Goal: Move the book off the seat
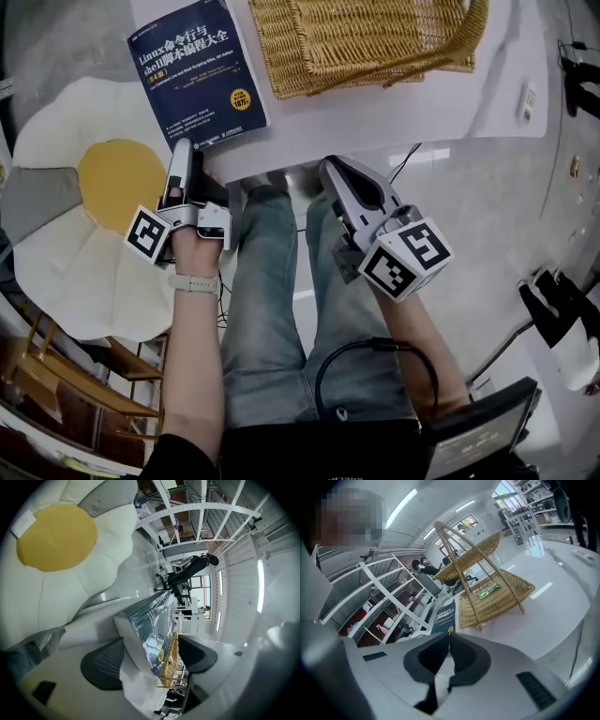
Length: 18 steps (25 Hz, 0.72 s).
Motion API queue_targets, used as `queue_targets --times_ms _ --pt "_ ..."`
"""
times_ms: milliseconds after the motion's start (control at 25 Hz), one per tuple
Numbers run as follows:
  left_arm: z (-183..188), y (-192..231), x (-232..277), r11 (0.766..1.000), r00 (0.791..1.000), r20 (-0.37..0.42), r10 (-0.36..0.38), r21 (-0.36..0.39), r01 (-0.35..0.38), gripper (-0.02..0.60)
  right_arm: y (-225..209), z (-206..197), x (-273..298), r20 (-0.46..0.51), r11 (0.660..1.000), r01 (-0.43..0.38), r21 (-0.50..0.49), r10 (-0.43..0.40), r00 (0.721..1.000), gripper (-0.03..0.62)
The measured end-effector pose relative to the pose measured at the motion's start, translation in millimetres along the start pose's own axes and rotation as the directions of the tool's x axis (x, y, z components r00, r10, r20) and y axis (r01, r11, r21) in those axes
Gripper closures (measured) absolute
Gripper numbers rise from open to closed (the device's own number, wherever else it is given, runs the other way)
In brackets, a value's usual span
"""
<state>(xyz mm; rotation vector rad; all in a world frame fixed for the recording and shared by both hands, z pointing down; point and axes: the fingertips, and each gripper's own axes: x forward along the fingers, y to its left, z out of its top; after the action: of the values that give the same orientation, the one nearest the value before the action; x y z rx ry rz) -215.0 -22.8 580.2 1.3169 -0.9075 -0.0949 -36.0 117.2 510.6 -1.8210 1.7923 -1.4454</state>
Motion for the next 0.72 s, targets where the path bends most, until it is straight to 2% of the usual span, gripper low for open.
queue_targets --times_ms 200,320,480,640,720 --pt "-18.1 -18.1 -15.1 0.996 0.997 -0.047 -0.059 0.069 0.062 0.23 0.1 -1.1 1.3 -0.017 1.0 -0.023 -0.014 0.023 1.0 0.58" --pt "-31.3 -38.7 -20.6 0.983 0.988 -0.102 -0.117 0.129 0.129 0.231 4.3 -2.6 0.9 -0.033 0.998 -0.047 -0.036 0.046 0.998 0.58" --pt "-46.2 -81.3 -29.5 0.961 0.969 -0.146 -0.197 0.166 0.221 0.252 19.9 13.3 -6.0 -0.032 0.994 -0.081 -0.072 0.079 0.996 0.58" --pt "-55.3 -119.4 -43.5 0.933 0.959 -0.145 -0.242 0.238 0.272 0.405 35.6 34.4 -14.8 -0.008 0.989 -0.112 -0.097 0.111 0.994 0.58" --pt "-60.2 -141.5 -51.1 0.911 0.952 -0.144 -0.27 0.281 0.301 0.505 44.7 47.5 -21.7 0.007 0.985 -0.131 -0.116 0.133 0.991 0.58"
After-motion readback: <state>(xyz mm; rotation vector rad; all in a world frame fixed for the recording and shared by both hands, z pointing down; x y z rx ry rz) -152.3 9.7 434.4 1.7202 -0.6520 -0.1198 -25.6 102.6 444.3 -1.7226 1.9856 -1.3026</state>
